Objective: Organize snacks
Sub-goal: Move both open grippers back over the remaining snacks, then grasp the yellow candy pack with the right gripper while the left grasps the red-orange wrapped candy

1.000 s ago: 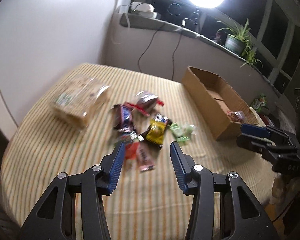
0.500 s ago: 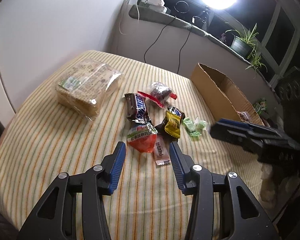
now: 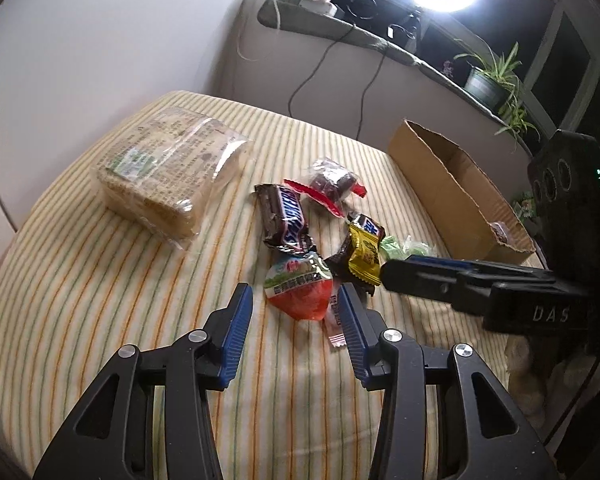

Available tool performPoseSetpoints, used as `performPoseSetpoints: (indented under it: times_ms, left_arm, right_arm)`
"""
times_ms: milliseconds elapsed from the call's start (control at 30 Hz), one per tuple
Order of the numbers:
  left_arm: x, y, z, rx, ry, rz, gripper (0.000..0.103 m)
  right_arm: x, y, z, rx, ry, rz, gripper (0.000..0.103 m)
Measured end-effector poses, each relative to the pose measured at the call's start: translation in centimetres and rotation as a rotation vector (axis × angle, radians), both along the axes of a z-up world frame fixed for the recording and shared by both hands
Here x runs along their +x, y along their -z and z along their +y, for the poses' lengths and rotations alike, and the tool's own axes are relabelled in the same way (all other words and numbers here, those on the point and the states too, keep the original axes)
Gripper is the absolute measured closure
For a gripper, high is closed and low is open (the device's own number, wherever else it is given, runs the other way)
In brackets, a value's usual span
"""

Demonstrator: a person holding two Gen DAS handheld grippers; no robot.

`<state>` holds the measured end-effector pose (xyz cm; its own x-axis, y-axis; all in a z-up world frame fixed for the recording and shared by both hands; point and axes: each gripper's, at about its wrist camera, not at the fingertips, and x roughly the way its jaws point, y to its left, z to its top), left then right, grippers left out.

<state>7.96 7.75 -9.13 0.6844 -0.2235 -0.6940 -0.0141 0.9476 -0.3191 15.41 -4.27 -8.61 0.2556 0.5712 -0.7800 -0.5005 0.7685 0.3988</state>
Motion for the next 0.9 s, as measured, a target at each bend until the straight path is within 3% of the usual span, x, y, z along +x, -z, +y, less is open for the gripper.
performPoseSetpoints:
  times_ms: [233,600,733,900]
  left_arm:
    - [1.0,0.2,-0.9,0.032,0.029,0.005,0.061]
    - [1.6,0.9,-1.2,0.066,0.046,0.029,0.061]
    - [1.9,1.1,-1.3,0.069,0.051,0.032,0.061]
    - [2.0,1.2,-1.3,0.067,0.046,0.034,0.067]
  right_arm:
    - [0.5,-0.6,0.4,0.029,0.023,0.015,0.042]
    - [2.1,0.8,3.0,-0.068,0.032,0.018,0.042]
    - [2.2,1.2,2.8,-0.076,0.027,0.031,0.059]
    - [2.2,1.4,2.4,-0.082,0.013,0.053,0.071]
